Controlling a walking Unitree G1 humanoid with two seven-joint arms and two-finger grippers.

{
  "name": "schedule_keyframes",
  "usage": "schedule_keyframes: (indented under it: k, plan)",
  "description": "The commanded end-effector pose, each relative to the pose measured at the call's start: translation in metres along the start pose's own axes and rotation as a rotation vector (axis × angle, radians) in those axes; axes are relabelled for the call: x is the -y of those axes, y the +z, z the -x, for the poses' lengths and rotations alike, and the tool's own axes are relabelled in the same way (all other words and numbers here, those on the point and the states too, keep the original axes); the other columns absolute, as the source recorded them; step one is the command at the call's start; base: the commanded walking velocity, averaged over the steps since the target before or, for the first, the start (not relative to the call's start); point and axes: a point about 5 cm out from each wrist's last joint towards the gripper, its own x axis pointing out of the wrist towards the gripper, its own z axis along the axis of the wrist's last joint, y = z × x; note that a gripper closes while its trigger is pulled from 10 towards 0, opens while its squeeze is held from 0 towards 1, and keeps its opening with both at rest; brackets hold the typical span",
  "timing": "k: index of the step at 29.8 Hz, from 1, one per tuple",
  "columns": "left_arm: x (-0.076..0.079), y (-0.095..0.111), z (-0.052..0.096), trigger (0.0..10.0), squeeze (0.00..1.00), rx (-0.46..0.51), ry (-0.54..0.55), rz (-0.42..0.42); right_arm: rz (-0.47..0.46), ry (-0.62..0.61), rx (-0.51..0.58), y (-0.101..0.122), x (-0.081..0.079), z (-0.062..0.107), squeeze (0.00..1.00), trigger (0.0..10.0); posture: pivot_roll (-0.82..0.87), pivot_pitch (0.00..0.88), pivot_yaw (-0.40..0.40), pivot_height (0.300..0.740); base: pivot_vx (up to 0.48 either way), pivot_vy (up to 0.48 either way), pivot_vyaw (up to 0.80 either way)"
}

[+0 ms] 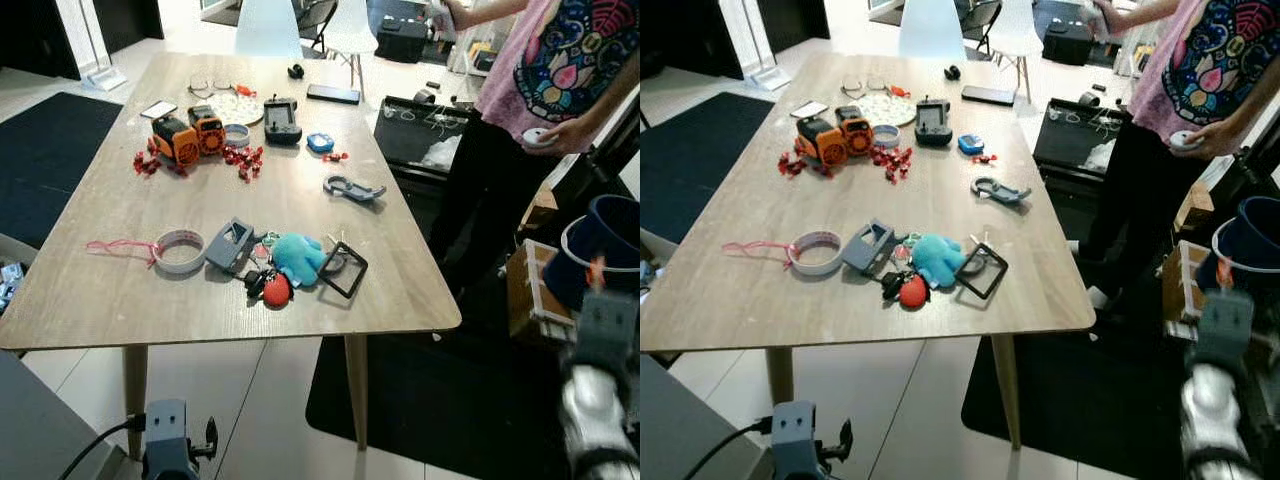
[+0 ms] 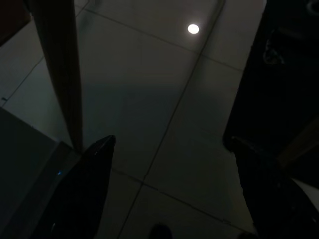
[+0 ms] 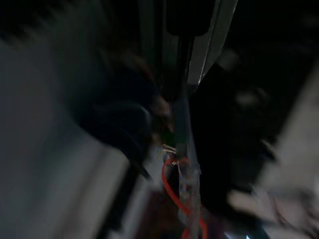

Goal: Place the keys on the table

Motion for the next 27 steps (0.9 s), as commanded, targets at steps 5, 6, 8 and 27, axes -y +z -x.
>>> schedule_keyframes:
  k: [5,6,8,27]
  plan:
    - [-0.002,-0.006,0.003,10.0,0.0,-0.027,0.005,-0.002,-0.069,0.152,0.07,0.023,-0.031,-0.01,0.0,10.0,0.04,0.068,-0.056,0.74,0.0,0.0,0.0]
    - [-0.002,-0.006,0.003,10.0,0.0,-0.026,0.007,0.0,-0.093,0.303,0.097,0.035,-0.059,-0.011,0.0,10.0,0.05,0.068,-0.059,0.74,0.0,0.0,0.0]
    - [-0.003,-0.006,0.003,10.0,0.0,-0.025,0.01,0.002,-0.108,0.448,0.12,0.045,-0.084,-0.008,0.0,10.0,0.05,0.068,-0.064,0.74,0.0,0.0,0.0]
    - [-0.007,-0.009,0.007,10.0,0.0,-0.029,0.025,0.007,-0.171,1.19,0.115,0.073,-0.199,0.056,0.0,10.0,0.05,0.076,-0.064,0.74,0.0,0.0,0.0]
